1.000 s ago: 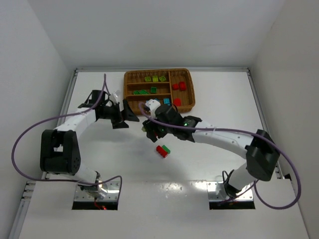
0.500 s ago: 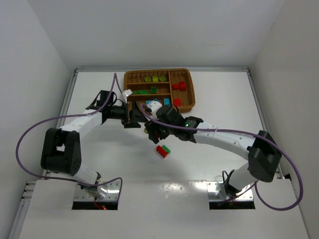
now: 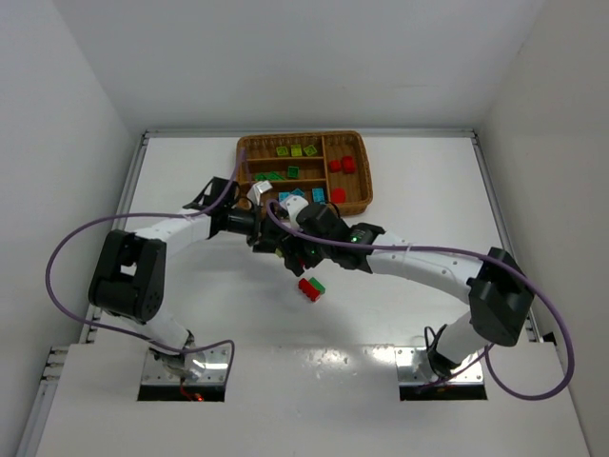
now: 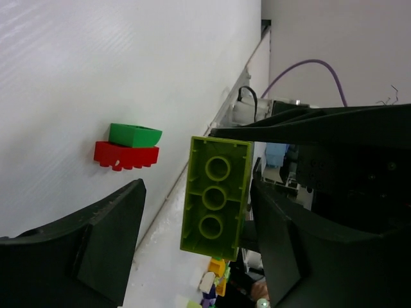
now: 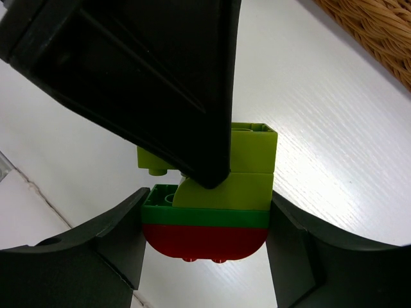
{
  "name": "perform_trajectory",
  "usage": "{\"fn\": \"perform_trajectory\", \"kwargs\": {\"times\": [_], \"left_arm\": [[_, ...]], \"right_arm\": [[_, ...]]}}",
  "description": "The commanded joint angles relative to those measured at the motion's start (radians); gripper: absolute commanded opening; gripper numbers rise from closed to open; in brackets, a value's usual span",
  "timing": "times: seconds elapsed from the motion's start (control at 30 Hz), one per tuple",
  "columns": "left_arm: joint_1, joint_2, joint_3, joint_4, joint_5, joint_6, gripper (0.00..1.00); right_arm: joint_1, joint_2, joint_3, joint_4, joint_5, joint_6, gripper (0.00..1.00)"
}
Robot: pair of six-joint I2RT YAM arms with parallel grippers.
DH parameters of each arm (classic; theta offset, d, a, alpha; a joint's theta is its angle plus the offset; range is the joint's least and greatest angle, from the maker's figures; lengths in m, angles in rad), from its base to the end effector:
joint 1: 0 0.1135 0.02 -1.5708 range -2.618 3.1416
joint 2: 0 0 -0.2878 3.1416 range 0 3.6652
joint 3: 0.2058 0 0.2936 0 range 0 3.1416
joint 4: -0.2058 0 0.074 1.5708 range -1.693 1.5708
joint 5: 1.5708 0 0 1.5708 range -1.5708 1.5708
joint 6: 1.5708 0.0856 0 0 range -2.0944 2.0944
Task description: Sort the legos into containers by color
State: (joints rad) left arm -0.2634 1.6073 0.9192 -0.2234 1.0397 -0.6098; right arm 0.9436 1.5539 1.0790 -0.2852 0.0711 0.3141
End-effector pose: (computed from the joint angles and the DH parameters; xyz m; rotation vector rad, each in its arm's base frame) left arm 0.3308 -0.1656 0.1722 0.0512 2.5387 -1.6530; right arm 0.2477 0.3314 0.2134 -0.7060 2.2866 0.5351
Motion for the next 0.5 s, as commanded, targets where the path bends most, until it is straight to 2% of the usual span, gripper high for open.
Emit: {"fn": "perform_trajectory", "kwargs": {"times": [0.0, 0.07, 0.2, 0.37, 0.4, 0.47], "left_arm": [[-0.014, -0.006, 0.033, 0.052, 0.072, -0.013, 0.71], [-0.023, -0.006, 0.043, 0.062, 0.085, -0.013, 0.65], [-0.023, 0.014, 0.052, 0.073, 0.109, -0.013, 0.43], [-0.014, 0.025, 0.073, 0.073, 0.118, -0.013, 0.28], [0.004, 0.034, 0.073, 0.073, 0.118, -0.013, 0.19], [0.026, 0.034, 0.073, 0.073, 0.118, -0.022, 0.08]], "right_arm": [[-0.005, 0.005, 0.012, 0.047, 0.012, 0.008, 0.38], [-0.005, 0.014, 0.012, 0.047, 0.012, 0.008, 0.38], [-0.005, 0.032, 0.012, 0.067, 0.021, 0.008, 0.38], [-0.005, 0.041, 0.012, 0.067, 0.032, 0.008, 0.38], [-0.005, 0.041, 0.012, 0.067, 0.032, 0.008, 0.38], [-0.014, 0.041, 0.012, 0.058, 0.032, 0.008, 0.38]]}}
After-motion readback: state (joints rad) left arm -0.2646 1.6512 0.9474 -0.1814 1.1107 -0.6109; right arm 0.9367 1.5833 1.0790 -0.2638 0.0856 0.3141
